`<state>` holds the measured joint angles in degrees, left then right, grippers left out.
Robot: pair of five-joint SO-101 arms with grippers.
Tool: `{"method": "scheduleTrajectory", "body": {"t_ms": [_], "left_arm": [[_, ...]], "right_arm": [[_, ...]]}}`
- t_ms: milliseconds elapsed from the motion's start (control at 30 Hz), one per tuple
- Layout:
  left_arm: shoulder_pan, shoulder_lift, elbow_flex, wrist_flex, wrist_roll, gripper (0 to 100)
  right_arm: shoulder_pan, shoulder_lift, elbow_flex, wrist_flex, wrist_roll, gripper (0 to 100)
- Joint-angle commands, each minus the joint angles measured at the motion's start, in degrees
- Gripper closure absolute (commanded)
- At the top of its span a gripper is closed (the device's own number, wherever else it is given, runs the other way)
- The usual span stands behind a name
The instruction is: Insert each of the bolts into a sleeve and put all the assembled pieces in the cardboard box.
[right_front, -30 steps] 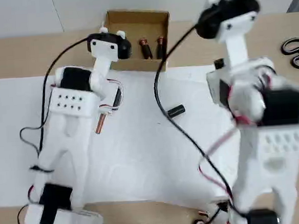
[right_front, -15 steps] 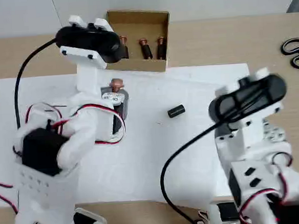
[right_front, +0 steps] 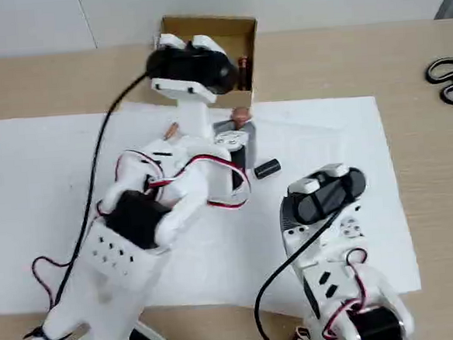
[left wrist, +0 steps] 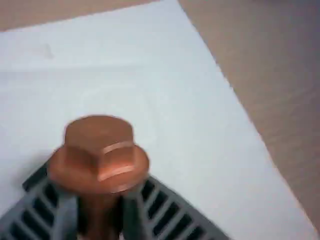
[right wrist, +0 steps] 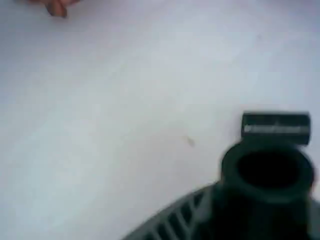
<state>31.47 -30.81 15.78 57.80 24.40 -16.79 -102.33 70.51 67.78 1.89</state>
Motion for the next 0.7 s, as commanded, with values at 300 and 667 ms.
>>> {"method": "scheduleTrajectory", "body": {"t_ms": [300,667], "left_arm": [[5.19,-1.76,4.53,-14.07,-1.93,100],[4.04,-13.27,18.68,-21.98,-1.41,100]], "right_arm": [[-6.99,-0.57,2.11,-1.98,-0.79,99.5],[-6.99,-0.57,2.11,-2.68,-0.88,99.5]]}}
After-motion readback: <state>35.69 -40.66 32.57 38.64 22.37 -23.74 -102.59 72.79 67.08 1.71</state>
